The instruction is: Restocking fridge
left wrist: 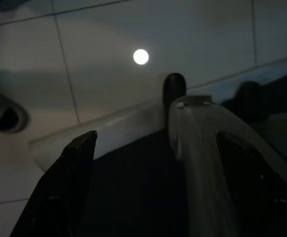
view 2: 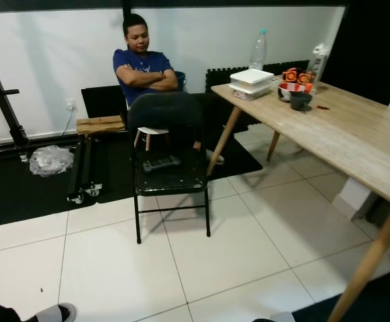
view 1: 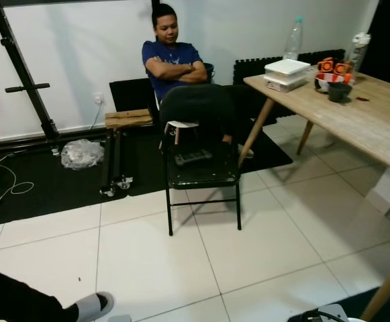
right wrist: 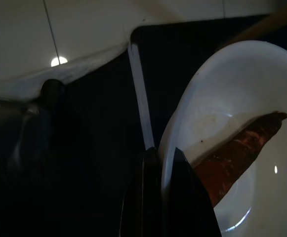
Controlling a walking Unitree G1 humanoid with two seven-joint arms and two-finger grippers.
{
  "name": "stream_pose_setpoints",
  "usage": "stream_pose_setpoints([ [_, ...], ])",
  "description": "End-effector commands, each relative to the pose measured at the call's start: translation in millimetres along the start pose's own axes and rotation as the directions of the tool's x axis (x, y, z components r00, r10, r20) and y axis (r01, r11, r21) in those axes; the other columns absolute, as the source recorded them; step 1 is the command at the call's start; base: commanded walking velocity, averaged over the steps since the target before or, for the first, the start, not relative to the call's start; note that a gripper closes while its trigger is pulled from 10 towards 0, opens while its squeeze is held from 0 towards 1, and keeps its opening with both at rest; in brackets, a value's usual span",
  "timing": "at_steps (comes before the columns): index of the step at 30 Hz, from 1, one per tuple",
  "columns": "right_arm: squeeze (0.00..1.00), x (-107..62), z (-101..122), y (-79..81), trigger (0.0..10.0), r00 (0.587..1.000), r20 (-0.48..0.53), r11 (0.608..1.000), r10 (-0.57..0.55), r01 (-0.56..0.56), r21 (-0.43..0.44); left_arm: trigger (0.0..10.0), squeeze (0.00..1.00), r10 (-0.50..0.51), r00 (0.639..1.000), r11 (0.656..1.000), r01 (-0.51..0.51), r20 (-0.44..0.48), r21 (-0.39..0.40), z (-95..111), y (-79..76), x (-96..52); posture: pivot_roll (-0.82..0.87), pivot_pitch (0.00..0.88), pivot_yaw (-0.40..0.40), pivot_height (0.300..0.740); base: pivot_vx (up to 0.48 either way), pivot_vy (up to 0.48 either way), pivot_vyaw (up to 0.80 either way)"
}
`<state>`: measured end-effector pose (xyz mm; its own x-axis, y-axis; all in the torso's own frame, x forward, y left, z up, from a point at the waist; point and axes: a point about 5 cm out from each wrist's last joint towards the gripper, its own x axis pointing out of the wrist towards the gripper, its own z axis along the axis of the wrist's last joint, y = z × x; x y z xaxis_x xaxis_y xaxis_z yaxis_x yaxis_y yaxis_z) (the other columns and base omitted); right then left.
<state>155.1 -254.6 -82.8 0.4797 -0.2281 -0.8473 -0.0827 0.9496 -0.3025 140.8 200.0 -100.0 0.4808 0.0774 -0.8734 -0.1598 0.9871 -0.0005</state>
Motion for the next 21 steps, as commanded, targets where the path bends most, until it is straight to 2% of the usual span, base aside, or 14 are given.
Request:
stream_pose_setpoints([
  [1, 0.00, 0.4, 3.9, -2.6, 10.0, 1.000, 0.012, 1.000, -0.010, 0.009, 0.009, 10.0, 0.00, 0.002, 0.999, 1.000, -0.001, -0.032, 0.011, -9.2, 1.7, -1.5, -0.05, 0.000, 0.002, 0.740, -0.435, 0.000, 0.00],
  [17, 0.00, 0.4, 4.1, -2.0, 10.0, 1.000, 0.012, 1.000, -0.008, 0.008, 0.015, 10.0, 0.00, 0.000, 0.999, 1.000, 0.001, -0.034, 0.009, -9.7, 1.1, -1.5, -0.05, 0.000, 0.003, 0.740, -0.436, 0.000, 0.00],
  [21, 0.00, 0.4, 2.9, -1.5, 10.0, 1.000, 0.004, 0.999, -0.001, 0.000, 0.033, 10.0, 0.00, -0.001, 1.000, 1.000, 0.001, -0.028, 0.007, -9.5, 0.8, -1.5, -0.05, 0.000, 0.003, 0.740, -0.081, 0.000, 0.00],
])
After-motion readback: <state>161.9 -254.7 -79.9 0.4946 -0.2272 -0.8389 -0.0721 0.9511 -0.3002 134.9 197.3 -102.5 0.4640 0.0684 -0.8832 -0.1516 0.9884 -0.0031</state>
